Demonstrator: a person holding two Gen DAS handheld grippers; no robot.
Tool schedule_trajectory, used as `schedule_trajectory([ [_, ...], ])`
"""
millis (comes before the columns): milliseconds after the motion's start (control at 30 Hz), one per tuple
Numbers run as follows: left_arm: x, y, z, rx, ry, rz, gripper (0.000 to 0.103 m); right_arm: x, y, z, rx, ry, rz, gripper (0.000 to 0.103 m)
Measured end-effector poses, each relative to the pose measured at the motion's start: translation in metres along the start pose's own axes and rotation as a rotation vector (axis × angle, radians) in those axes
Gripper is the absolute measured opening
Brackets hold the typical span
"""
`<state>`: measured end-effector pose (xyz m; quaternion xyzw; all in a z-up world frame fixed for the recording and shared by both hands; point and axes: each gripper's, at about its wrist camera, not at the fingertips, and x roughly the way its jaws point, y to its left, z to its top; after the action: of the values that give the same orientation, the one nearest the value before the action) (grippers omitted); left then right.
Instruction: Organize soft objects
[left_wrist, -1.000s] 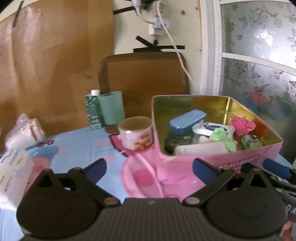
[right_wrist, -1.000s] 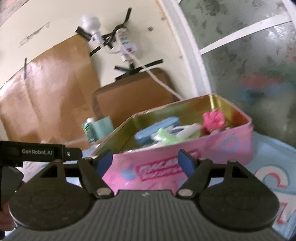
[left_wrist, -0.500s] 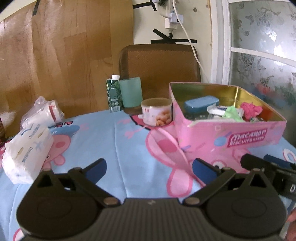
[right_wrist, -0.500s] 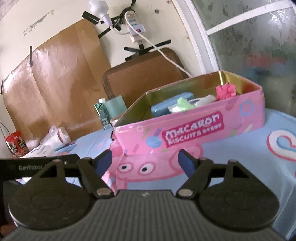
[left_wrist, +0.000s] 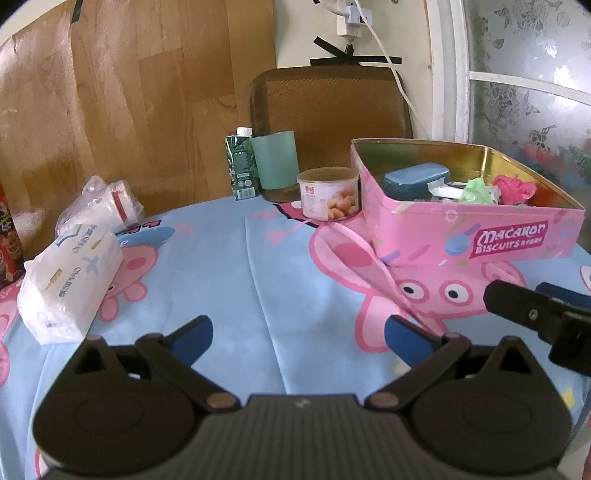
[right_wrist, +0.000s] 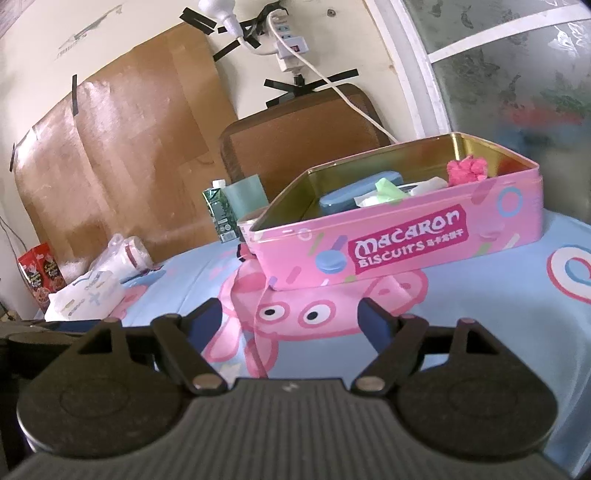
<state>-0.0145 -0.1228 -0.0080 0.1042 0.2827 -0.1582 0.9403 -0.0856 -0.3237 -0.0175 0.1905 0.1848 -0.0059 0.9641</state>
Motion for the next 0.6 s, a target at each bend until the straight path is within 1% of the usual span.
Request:
schedule_trajectory([
  [400, 0.0059, -0.0007, -0.0031, 0.006, 0.021, 0.022, 0.103, 0.0043, -0.0022, -0.0037, 0.007, 0.023, 0.000, 0.083],
  [500, 0.0066, -0.0001, -0.0033, -0.002, 0.022, 0.013, 0.103, 0.0054, -0.0030, -0.0045, 0.007, 0.028, 0.001, 0.083],
  [600, 0.0039, 0.0002, -0.0040, -0.006, -0.006, -0.011, 0.103, 0.0061, -0.0031, -0.0052, 0.006, 0.030, 0.000, 0.083],
])
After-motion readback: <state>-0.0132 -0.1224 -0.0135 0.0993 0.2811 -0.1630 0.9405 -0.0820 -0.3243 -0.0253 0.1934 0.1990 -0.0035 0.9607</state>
